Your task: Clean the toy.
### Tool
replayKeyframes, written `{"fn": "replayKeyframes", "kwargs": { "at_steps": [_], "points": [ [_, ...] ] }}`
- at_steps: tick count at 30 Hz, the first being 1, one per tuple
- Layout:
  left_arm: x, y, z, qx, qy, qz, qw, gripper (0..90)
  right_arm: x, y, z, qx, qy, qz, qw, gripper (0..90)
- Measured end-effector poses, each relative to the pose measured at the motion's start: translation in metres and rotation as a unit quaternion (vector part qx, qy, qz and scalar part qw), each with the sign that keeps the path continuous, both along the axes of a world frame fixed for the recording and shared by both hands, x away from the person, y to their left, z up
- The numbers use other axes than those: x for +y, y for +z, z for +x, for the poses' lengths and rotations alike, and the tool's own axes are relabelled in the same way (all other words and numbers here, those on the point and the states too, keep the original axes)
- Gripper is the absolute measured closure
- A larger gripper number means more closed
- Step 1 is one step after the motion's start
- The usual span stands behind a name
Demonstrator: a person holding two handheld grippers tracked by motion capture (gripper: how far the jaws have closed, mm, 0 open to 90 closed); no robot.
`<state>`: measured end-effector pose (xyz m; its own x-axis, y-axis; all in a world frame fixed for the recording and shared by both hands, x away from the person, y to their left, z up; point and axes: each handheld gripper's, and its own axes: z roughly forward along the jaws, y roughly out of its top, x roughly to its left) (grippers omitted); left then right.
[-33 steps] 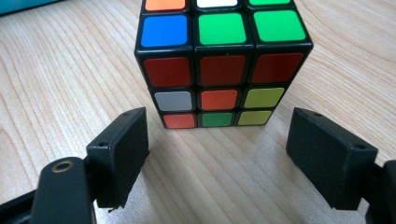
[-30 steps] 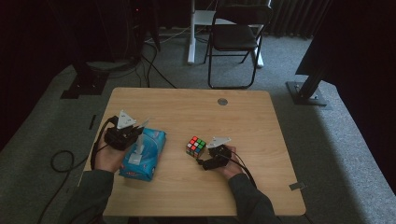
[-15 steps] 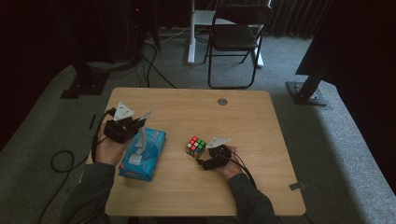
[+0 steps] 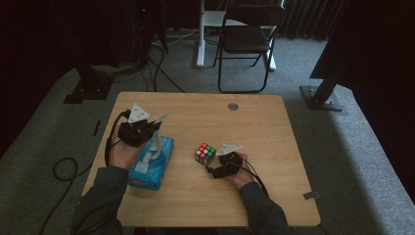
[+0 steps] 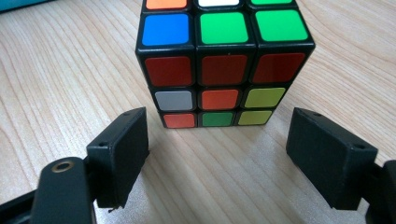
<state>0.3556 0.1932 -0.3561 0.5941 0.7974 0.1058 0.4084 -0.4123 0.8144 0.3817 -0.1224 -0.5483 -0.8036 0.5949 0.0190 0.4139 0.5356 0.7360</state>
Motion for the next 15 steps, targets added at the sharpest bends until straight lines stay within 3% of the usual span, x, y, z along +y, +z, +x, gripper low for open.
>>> {"fn": "replayKeyframes", "kwargs": {
  "at_steps": [12, 15],
  "points": [
    [-0.015, 0.003, 0.007, -0.005, -0.016, -0.01, 0.9998, 88.0, 0.0, 0.0, 0.0, 0.0, 0.0, 0.0, 1.0, 20.7],
    [-0.02, 0.001, 0.01, -0.005, -0.023, -0.025, 0.9994, 88.0, 0.0, 0.0, 0.0, 0.0, -0.001, 0.0, 1.0, 20.7]
  ]
}}
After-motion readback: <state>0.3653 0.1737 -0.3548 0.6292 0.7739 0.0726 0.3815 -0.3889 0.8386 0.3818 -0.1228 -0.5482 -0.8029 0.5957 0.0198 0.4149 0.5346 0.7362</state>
